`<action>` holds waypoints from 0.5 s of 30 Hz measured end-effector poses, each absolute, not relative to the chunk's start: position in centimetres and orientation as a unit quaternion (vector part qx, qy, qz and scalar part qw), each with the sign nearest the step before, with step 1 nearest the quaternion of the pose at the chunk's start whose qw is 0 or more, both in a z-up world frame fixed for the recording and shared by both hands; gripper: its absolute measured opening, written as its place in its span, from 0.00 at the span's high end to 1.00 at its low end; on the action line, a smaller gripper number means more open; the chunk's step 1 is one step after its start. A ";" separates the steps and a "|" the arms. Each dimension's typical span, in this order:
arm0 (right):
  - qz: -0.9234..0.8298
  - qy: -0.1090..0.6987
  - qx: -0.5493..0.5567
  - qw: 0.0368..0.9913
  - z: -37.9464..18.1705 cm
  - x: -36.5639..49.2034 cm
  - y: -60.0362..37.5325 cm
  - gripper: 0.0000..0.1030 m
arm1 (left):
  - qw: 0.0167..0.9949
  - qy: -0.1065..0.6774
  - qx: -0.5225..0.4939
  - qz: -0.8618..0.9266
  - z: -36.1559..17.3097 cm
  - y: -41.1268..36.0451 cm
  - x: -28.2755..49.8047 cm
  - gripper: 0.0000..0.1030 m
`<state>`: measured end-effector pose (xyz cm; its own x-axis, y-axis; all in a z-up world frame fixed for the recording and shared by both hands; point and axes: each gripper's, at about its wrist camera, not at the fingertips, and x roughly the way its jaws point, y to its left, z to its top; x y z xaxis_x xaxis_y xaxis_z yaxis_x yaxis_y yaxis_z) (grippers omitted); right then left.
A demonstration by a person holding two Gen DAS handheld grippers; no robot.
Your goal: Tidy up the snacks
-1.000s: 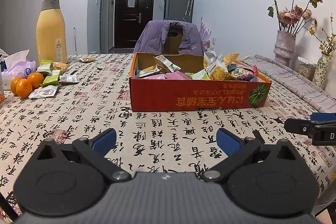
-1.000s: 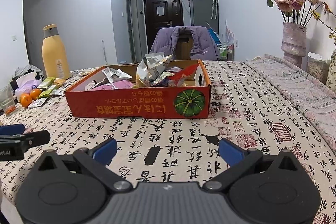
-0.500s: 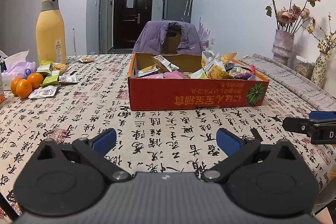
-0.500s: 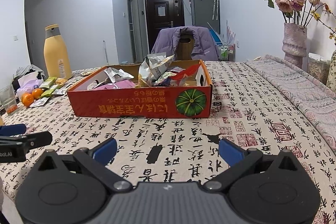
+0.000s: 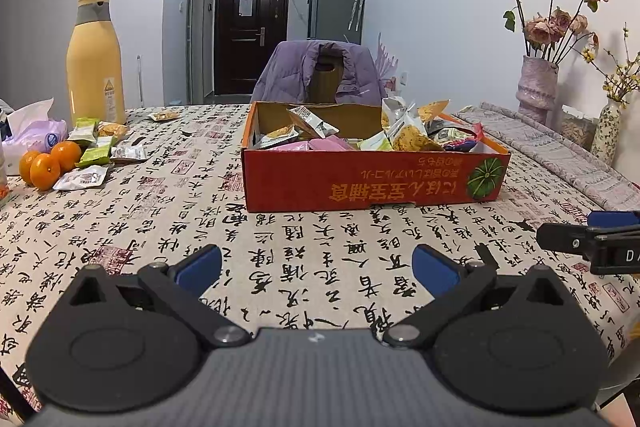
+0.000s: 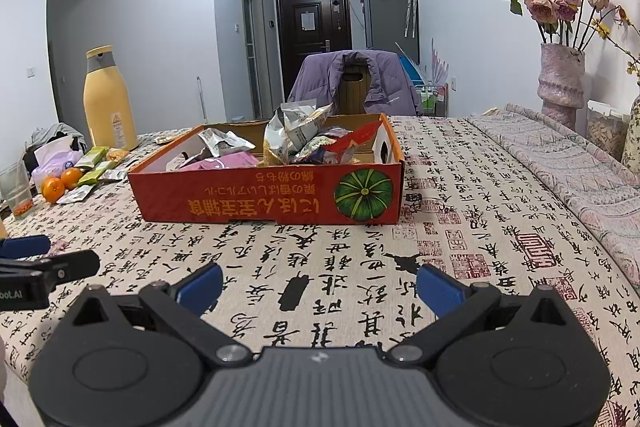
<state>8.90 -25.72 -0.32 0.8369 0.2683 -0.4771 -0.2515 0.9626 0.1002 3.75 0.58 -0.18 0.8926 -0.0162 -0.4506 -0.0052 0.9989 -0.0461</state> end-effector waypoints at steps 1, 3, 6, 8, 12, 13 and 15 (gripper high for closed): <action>0.136 0.251 0.017 0.958 -0.3 8.8 -25.7 0.00 | 0.972 0.232 -0.023 -0.003 -0.2 0.6 3.8 0.00; 0.136 0.251 0.017 0.958 -0.3 8.9 -25.7 0.00 | 0.972 0.232 -0.023 -0.002 -0.2 0.6 3.8 0.00; 0.136 0.251 0.017 0.958 -0.3 8.9 -25.7 0.00 | 0.972 0.232 -0.023 -0.002 -0.2 0.6 3.8 0.00; 0.136 0.251 0.017 0.958 -0.3 8.8 -25.7 0.00 | 0.972 0.232 -0.023 -0.002 -0.2 0.6 3.8 0.00; 0.136 0.252 0.017 0.958 -0.3 8.9 -25.7 0.00 | 0.972 0.232 -0.023 -0.003 -0.2 0.6 3.8 0.00; 0.136 0.252 0.017 0.958 -0.3 8.9 -25.7 0.00 | 0.972 0.232 -0.024 -0.003 -0.2 0.6 3.8 0.00; 0.136 0.253 0.016 0.958 -0.4 8.7 -25.7 0.00 | 0.972 0.233 -0.023 -0.005 -0.2 0.6 3.8 0.00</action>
<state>8.73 -25.70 -0.38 0.8353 0.2690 -0.4794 -0.2525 0.9624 0.1001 3.79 0.56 -0.16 0.8915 -0.0206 -0.4525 -0.0012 0.9989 -0.0479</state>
